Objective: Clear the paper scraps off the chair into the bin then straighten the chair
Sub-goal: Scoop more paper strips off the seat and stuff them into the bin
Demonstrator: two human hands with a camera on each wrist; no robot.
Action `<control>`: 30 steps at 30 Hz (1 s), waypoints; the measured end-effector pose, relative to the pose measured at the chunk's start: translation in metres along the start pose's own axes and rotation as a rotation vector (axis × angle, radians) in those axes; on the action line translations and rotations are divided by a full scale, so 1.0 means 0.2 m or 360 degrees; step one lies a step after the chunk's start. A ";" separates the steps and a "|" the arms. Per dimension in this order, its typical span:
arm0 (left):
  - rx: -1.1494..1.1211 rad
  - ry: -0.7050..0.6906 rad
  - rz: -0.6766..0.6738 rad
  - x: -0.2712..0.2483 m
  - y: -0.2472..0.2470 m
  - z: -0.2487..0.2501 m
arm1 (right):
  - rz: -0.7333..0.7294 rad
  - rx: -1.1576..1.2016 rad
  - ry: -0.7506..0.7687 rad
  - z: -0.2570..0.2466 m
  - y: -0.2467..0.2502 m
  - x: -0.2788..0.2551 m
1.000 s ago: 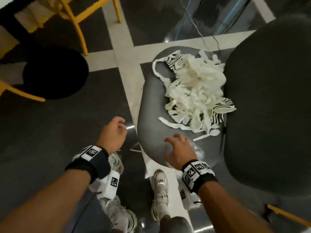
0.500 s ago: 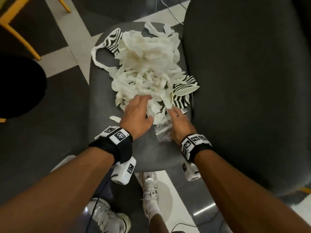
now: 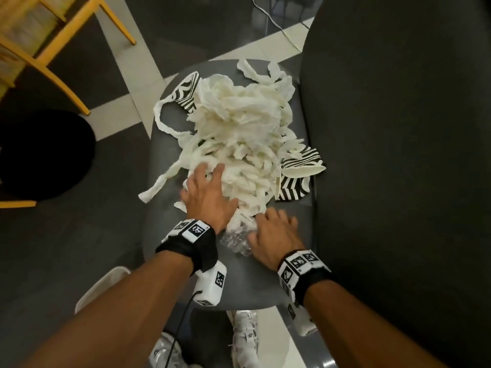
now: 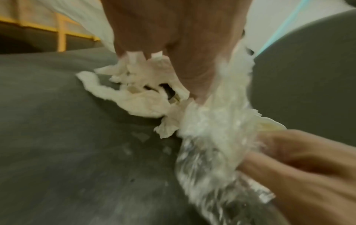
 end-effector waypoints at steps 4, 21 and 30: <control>-0.0503 -0.0096 -0.0002 -0.03 0.03 -0.06 | 0.0057 0.0452 -0.0163 0.02 0.04 -0.02; -0.0793 0.0199 -0.0908 -0.20 0.25 -0.40 | 0.0323 -0.0052 0.0222 -0.39 0.26 0.06; -0.1619 0.0543 -0.0687 -0.22 0.37 -0.61 | 0.0433 0.0447 0.0032 -0.68 0.20 0.16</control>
Point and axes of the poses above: each hand's wrist, its own x-axis towards the middle knuckle, its own y-axis out of the back of the hand, z = x × y, the point moved 3 cm from there along x, towards the middle knuckle, and after that the axes turned 13 degrees about y, right-handed, at the moved point
